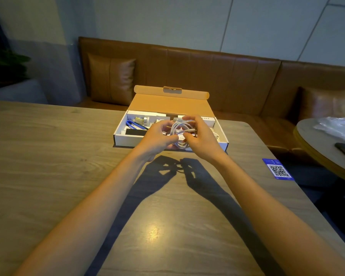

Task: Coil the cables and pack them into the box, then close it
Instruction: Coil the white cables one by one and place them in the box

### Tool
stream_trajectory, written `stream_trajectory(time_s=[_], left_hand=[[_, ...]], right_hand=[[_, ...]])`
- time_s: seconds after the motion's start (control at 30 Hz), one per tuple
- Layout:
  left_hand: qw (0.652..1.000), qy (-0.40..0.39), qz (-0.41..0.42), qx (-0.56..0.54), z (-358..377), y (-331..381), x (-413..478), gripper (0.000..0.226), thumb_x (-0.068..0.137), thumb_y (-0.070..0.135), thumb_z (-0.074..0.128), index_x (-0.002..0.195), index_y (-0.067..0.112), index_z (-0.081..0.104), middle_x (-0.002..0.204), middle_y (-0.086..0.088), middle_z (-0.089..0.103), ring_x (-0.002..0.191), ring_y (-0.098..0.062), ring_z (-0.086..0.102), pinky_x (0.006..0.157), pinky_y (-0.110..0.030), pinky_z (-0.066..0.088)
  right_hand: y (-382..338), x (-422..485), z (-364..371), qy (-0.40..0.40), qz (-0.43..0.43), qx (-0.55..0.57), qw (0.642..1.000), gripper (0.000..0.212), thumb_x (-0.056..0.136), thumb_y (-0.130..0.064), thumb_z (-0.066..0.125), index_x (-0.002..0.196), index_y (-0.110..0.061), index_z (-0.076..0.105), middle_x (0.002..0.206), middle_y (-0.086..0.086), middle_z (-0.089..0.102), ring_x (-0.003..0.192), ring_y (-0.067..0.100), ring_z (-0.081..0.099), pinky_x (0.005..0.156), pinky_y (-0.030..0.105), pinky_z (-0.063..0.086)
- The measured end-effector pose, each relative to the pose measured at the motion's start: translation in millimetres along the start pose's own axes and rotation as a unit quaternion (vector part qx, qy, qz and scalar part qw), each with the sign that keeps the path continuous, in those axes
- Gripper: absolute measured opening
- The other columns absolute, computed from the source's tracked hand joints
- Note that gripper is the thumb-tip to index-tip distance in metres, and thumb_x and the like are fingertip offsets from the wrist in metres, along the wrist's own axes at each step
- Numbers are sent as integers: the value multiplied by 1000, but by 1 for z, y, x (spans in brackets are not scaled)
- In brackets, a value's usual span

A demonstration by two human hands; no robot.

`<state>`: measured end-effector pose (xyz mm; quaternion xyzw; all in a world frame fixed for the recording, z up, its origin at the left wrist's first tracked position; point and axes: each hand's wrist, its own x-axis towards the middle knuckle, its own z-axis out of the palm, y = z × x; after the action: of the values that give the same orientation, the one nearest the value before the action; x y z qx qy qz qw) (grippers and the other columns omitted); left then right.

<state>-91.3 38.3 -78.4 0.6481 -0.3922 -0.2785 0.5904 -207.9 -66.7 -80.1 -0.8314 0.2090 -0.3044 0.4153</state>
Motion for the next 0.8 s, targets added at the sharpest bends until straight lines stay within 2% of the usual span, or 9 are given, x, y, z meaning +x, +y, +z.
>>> stream_trajectory(time_s=[0.1, 0.17, 0.27, 0.37, 0.47, 0.6, 0.73, 0.8], left_hand=[[998, 44, 6, 37, 1, -5, 4, 31, 86, -1, 72, 111, 16, 67, 100, 2, 63, 86, -14, 64, 53, -17, 54], [997, 57, 12, 58, 2, -6, 6, 28, 88, -2, 70, 108, 18, 68, 97, 2, 63, 85, -14, 65, 54, -18, 56], [990, 80, 15, 112, 1, -9, 12, 27, 88, 2, 71, 107, 20, 70, 100, -3, 65, 87, -17, 66, 65, -28, 62], [974, 119, 39, 191, 1, -9, 15, 24, 87, 6, 74, 104, 22, 69, 101, -2, 64, 88, -18, 65, 69, -33, 62], [952, 149, 70, 260, 3, -10, 15, 19, 87, 13, 76, 105, 19, 69, 96, -1, 64, 84, -15, 62, 60, -21, 52], [964, 135, 55, 223, 2, -17, 17, 20, 86, 17, 77, 103, 19, 68, 107, -4, 68, 89, -15, 64, 66, -24, 56], [995, 51, 8, 87, 0, -17, 13, 28, 87, 19, 77, 110, 21, 62, 111, -4, 64, 89, -15, 68, 59, -21, 58], [999, 16, -9, 49, -1, -13, 10, 41, 86, 22, 78, 122, 24, 57, 113, -1, 60, 91, -15, 67, 59, -18, 56]], right_hand=[[5, -1, 3, 11, 2, -3, 1000, 34, 95, -19, 66, 128, -22, 56, 121, -5, 64, 106, 14, 65, 78, 15, 57], [5, -3, 4, -4, 12, 36, 999, 28, 97, -25, 64, 125, -23, 59, 117, -5, 65, 104, 14, 65, 79, 18, 58], [2, -5, 4, -27, 40, 113, 992, 16, 100, -28, 60, 115, -29, 65, 109, -3, 69, 98, 18, 69, 81, 25, 60], [-1, -5, 3, -55, 69, 158, 983, 18, 99, -18, 60, 112, -31, 64, 106, -3, 70, 96, 17, 70, 75, 23, 59], [-2, -4, 3, -82, 89, 170, 978, 31, 93, -6, 67, 115, -26, 60, 108, -4, 67, 98, 16, 69, 71, 22, 58], [-1, 1, 1, -92, 130, 186, 970, 41, 89, -1, 71, 125, -16, 59, 116, 5, 68, 103, 23, 69, 77, 27, 61], [3, 5, 3, -36, 125, 105, 986, 27, 98, -13, 62, 123, -22, 59, 116, -1, 66, 97, 15, 67, 69, 15, 57], [7, 6, 4, 1, 107, 71, 992, 30, 101, -18, 58, 131, -18, 60, 117, -1, 67, 96, 13, 67, 71, 15, 57]])
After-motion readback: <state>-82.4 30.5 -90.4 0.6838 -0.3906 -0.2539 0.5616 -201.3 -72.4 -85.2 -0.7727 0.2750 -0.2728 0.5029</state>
